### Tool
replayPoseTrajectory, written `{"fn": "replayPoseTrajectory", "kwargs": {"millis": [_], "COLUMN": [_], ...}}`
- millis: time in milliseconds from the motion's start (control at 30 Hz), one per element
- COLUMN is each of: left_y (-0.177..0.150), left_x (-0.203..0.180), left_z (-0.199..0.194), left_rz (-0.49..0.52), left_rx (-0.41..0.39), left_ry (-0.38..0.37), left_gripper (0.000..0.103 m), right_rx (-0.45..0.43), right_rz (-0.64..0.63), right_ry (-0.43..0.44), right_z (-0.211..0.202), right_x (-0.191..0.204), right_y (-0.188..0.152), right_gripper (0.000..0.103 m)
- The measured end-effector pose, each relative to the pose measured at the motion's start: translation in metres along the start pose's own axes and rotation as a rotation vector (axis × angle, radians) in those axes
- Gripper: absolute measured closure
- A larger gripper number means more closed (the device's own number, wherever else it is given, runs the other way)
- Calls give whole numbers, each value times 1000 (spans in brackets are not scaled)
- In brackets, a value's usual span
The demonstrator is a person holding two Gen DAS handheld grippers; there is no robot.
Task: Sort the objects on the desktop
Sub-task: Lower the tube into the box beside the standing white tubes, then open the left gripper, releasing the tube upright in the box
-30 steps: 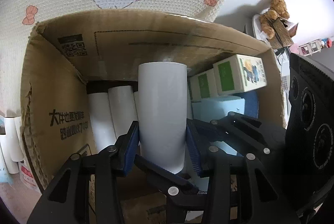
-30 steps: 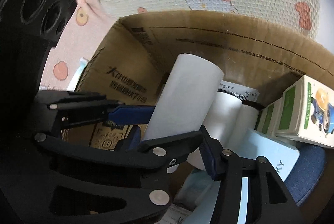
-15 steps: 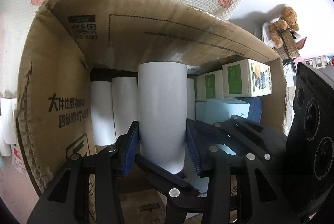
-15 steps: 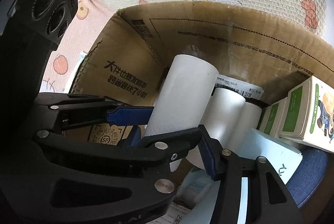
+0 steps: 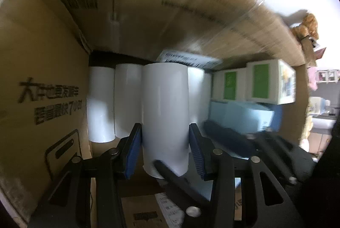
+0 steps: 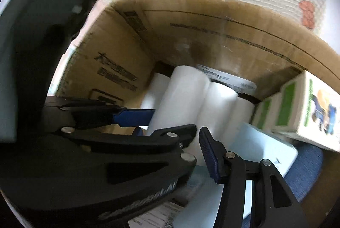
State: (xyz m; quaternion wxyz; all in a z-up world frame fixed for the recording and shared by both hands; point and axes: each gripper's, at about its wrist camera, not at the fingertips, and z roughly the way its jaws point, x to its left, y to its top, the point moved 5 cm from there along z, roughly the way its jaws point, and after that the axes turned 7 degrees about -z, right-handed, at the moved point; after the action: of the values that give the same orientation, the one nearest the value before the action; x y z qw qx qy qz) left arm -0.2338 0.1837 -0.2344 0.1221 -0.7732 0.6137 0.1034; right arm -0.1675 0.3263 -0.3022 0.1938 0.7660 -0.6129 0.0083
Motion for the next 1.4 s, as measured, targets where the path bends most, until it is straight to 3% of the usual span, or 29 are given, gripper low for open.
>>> {"fn": "replayPoseTrajectory", "kwargs": {"millis": [100, 300, 467, 933, 1100, 1167, 1333, 1400], "left_y": [-2, -3, -7, -13, -13, -13, -15, -17], "left_x": [1, 6, 8, 15, 13, 11, 11, 12], "left_z": [0, 0, -3, -20, -33, -38, -34, -29], "left_rz": [19, 11, 40, 31, 64, 115, 149, 166], "left_rx": [-31, -1, -20, 1, -82, -142, -137, -124], "left_ry": [46, 55, 73, 62, 36, 68, 113, 152], "left_gripper": [55, 55, 55, 54, 54, 55, 56, 56], "right_rx": [-3, 6, -1, 12, 18, 9, 1, 9], "right_rz": [-29, -42, -62, -47, -13, -16, -31, -44], "right_ry": [-46, -71, -85, -19, -57, -54, -90, -92], "right_z": [-5, -10, -13, -26, -39, -48, -70, -87], "right_x": [0, -3, -5, -21, -33, -36, -43, 3], "right_y": [-2, 0, 1, 10, 13, 13, 9, -58], "right_gripper": [52, 52, 52, 52, 52, 52, 52, 52]}}
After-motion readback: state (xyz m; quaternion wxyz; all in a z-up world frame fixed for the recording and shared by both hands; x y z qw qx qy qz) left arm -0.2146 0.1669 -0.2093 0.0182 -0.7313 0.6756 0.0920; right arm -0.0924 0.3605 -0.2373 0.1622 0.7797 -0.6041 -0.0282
